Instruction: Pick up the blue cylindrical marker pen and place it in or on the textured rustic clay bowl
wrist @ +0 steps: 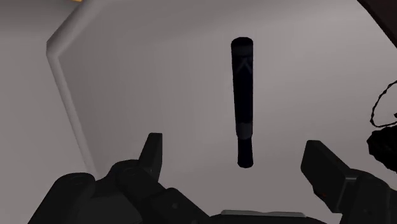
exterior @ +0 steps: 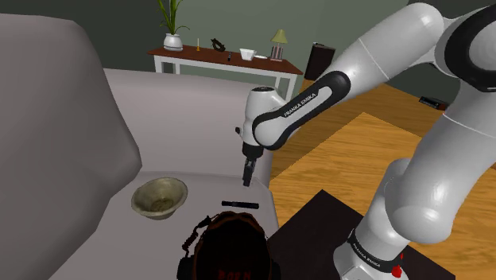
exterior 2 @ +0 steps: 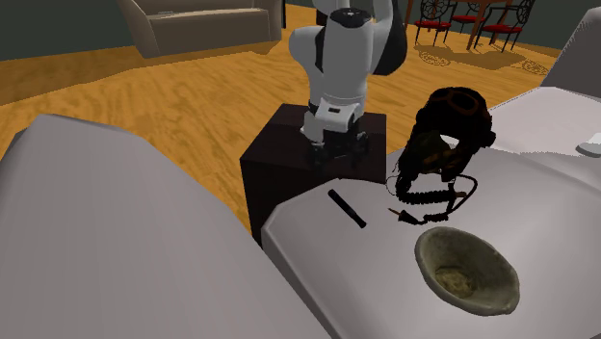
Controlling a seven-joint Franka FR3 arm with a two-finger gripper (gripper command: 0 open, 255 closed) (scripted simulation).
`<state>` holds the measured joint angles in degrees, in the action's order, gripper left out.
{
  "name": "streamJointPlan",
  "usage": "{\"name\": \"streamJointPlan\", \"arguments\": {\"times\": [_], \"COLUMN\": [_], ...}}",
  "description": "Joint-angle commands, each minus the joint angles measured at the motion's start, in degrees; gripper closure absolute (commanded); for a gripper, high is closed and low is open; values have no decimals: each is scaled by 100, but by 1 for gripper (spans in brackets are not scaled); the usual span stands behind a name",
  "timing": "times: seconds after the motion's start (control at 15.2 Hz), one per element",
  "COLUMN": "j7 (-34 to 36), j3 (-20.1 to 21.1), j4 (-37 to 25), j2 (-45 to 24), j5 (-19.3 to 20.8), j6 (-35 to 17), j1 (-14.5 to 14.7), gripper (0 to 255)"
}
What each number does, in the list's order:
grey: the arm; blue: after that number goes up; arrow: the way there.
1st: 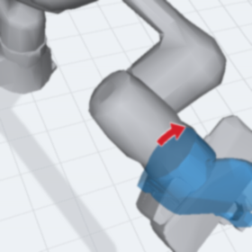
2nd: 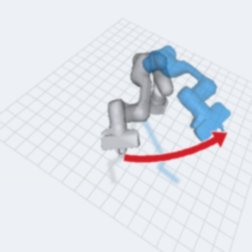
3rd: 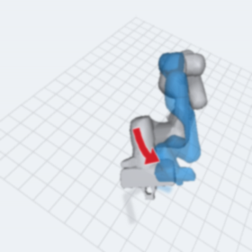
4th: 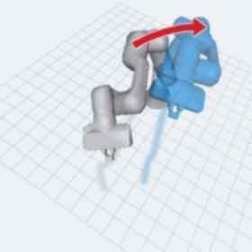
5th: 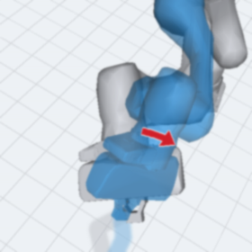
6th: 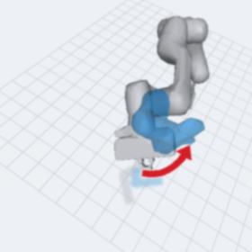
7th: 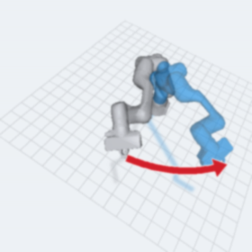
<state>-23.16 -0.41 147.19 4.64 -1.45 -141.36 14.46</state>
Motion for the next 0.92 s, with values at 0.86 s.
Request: {"name": "streamJointPlan", "arguments": {"times": [0.86], "j7": [-677], "j3": [246], "j4": [-165], "j2": [-1853], "j5": [-260], "j6": [-1503], "j1": [230], "gripper": [0]}}
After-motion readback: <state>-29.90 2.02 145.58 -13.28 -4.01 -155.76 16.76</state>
